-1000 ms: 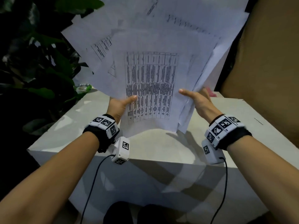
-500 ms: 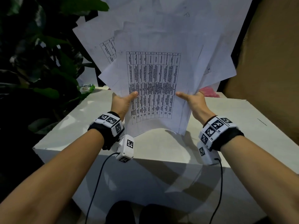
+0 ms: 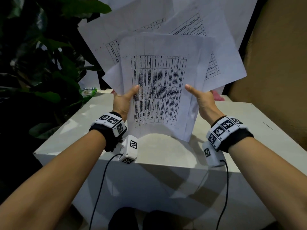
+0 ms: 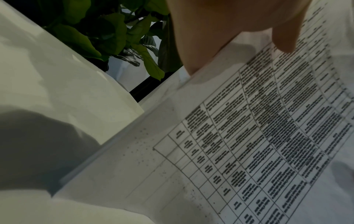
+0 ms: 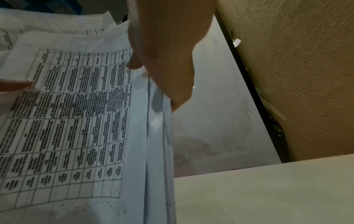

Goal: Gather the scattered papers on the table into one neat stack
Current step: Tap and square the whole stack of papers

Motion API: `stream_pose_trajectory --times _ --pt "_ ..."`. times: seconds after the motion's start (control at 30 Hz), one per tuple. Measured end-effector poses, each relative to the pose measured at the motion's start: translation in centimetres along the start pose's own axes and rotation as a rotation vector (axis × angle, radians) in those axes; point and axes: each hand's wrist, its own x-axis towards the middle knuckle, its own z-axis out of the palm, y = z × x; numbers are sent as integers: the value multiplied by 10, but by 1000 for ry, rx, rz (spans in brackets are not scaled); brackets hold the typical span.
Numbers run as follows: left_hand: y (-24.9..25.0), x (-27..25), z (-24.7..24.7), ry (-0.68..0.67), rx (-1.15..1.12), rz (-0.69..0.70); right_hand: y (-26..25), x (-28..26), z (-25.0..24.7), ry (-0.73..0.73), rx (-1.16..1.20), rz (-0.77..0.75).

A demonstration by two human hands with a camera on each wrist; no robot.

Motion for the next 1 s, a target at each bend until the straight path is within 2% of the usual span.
stream_pose_trajectory --times 0.17,0.3,0.43,0.53,0.63,0.7,0.83,1.0 --pt "-5 10 -15 -52 15 3 -5 1 -2 14 -52 34" --pt "5 12 -28 -33 73 -24 -5 0 -2 27 -95 6" --pt "23 26 -37 -41 124 38 -5 1 -2 19 -45 -1" --pt "33 28 -34 -79 155 89 -2 8 -6 66 -92 17" --pt "31 25 -26 -90 203 126 0 9 -5 8 -87 46" --pt "29 23 -18 -48 207 168 1 7 -6 2 -101 18" --pt "30 24 -3 167 181 264 1 5 -10 -41 -116 57" --pt "17 25 0 268 216 290 5 4 -16 -99 -170 73"
